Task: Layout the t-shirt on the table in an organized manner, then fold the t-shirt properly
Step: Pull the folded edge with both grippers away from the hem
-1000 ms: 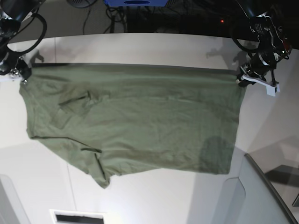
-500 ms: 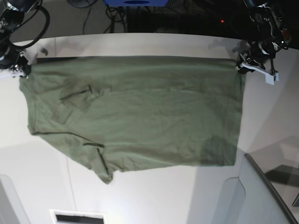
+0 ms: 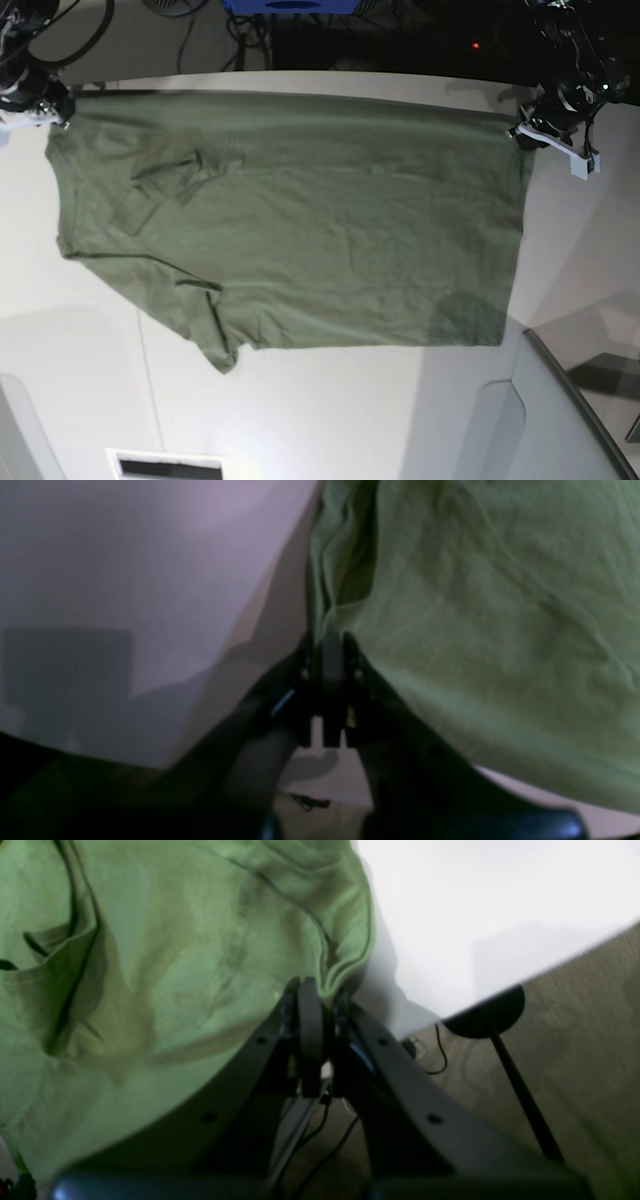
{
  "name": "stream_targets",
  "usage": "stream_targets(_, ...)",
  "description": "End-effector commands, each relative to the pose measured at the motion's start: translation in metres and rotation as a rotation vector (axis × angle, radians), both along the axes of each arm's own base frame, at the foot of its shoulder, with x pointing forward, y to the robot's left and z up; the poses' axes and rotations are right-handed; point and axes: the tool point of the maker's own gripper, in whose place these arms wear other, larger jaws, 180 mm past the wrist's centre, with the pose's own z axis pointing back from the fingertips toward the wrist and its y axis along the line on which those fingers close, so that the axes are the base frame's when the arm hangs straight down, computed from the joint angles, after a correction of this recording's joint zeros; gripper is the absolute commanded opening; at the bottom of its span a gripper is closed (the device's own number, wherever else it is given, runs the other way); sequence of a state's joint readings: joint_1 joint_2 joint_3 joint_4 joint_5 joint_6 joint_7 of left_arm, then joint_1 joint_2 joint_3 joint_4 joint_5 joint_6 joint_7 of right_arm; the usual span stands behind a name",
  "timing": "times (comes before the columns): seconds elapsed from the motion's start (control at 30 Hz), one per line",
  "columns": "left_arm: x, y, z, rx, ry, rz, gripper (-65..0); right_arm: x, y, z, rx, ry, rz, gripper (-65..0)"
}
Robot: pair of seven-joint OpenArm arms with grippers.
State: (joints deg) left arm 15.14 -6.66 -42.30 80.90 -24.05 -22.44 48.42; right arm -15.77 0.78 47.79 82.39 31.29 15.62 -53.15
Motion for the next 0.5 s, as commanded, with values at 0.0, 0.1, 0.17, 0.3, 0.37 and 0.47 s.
stream_targets(0.0,0.005,0.009,0.009,0.027,-0.029,0.001,-65.0,0.008,-0.012,0.01,-0.037,-0.038,-0.002,-64.2)
stream_targets(0.1,0.001,0.009,0.008,0.027,-0.02,0.001,-65.0,0.008,-0.01,0.009,-0.033,-0.035,0.004,-64.2)
stream_targets(0.17,-0.001,0.009,0.007,0.027,-0.017,0.001,-65.0,0.008,-0.01,0.009,-0.033,-0.035,0.004,-64.2)
stream_targets(0.3,-0.006,0.009,0.005,0.027,-0.006,0.001,-65.0,0.008,-0.01,0.009,-0.033,-0.035,0.004,-64.2)
stream_targets(0.37,-0.007,0.009,0.005,0.027,-0.003,0.001,-65.0,0.008,-0.01,0.009,-0.033,-0.035,0.004,-64.2)
stream_targets(0.47,-0.007,0.009,0.004,0.026,-0.002,0.001,-65.0,0.008,-0.01,0.009,-0.033,-0.035,0.004,-64.2)
